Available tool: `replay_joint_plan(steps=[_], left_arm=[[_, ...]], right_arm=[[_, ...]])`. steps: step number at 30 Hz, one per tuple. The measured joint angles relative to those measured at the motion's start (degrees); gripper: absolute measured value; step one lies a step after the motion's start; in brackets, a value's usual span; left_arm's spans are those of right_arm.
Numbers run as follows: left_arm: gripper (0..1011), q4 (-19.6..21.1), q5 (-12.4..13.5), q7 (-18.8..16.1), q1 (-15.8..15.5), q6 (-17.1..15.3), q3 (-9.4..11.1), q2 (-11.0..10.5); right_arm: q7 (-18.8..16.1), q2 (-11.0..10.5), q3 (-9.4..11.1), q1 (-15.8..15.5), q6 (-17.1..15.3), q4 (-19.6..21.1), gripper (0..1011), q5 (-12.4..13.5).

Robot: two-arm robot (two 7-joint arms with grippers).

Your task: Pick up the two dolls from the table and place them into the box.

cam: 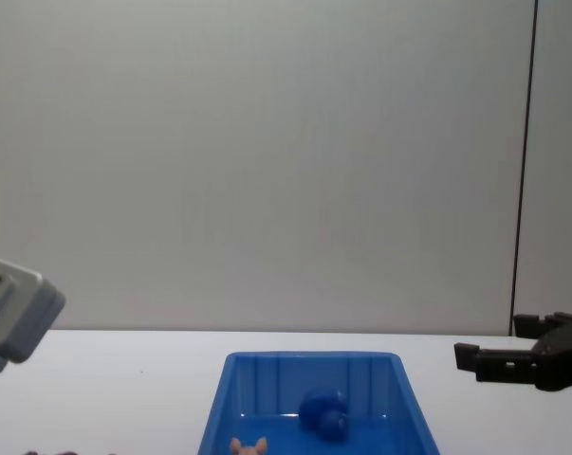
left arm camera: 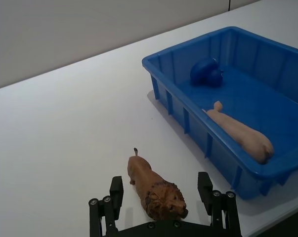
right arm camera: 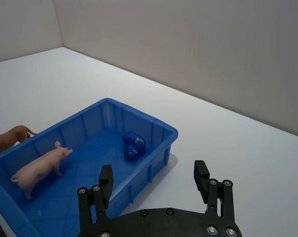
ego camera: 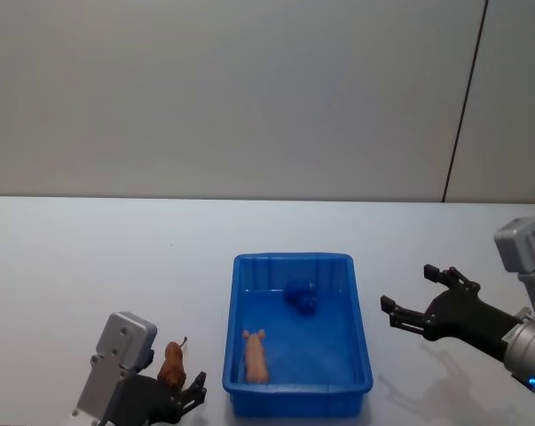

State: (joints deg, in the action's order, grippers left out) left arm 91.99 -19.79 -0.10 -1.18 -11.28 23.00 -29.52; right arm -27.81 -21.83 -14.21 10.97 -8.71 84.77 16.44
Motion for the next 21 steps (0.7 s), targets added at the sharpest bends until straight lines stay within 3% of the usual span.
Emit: replay_joint_plan(steps=[10,16,21], left_arm=[[731,-1.4,-0.5,1.6,-0.3,-1.3,-0.1,0.6],[512,-1.7,-0.6,2.1,-0.4,-1.8,-0.2,0.8],[431,-1.6,-0.5,2.4,-0.5,-2.1,-0.4,0.9]], right_arm=[[0.0,0.0,0.0,0.0,0.0,0.0,1003,0.0],[0.0,0.0,0.0,0.0,0.0,0.0,1003,0.0],[0.0,0.0,0.0,0.0,0.0,0.0,1003,0.0]])
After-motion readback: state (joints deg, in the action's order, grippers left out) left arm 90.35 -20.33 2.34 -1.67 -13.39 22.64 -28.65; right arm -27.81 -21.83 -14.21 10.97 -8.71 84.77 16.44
